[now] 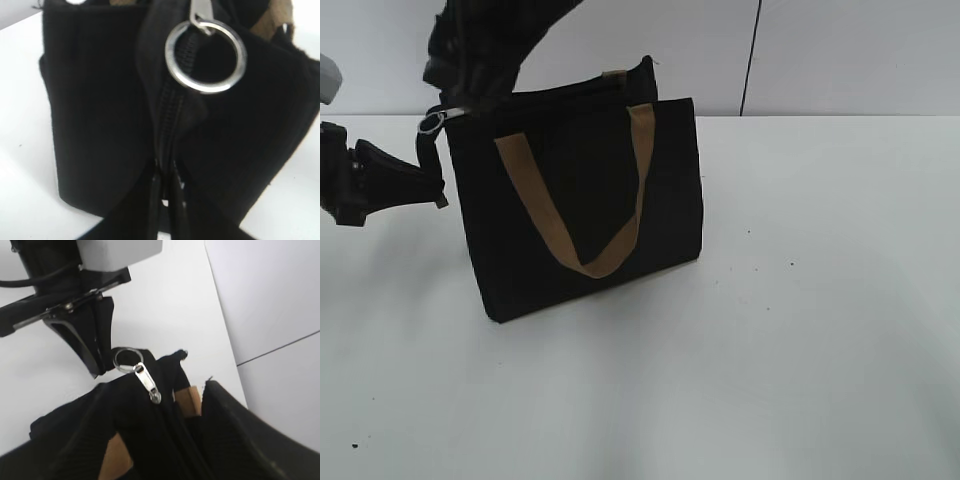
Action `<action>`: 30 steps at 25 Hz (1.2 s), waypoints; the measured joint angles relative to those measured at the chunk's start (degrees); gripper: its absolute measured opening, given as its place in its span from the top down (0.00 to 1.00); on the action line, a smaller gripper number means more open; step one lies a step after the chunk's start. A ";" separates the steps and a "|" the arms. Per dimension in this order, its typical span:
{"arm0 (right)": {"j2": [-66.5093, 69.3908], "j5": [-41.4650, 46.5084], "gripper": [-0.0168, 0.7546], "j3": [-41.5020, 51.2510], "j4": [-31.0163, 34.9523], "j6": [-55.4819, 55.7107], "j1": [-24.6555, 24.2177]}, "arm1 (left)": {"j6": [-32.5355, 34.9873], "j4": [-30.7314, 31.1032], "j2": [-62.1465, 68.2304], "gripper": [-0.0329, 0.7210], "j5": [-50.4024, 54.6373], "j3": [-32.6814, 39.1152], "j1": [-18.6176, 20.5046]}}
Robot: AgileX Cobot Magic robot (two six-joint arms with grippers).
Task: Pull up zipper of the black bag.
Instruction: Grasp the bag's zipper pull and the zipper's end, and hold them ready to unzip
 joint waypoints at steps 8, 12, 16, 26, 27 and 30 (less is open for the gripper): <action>4.23 -3.85 0.41 -0.06 0.00 -6.88 2.60 | -0.05 0.16 0.00 0.93 0.88 0.00 0.00; 6.56 -6.06 0.42 -0.06 0.07 -7.99 2.55 | -0.05 0.16 0.00 0.93 0.88 0.00 0.00; 7.91 -8.49 0.42 -0.06 0.26 -8.66 2.60 | -0.05 0.16 0.00 0.93 0.88 0.00 0.00; 10.24 -10.60 0.42 -0.22 0.48 -9.30 2.60 | -0.05 0.40 0.00 0.93 0.88 0.00 0.00; 10.24 -10.60 0.42 -0.22 0.48 -9.30 2.60 | -0.05 0.45 0.00 0.93 0.88 0.00 0.00; 10.45 -10.65 0.44 -0.24 0.48 -9.35 2.55 | -0.05 0.45 0.00 0.93 0.88 0.00 0.00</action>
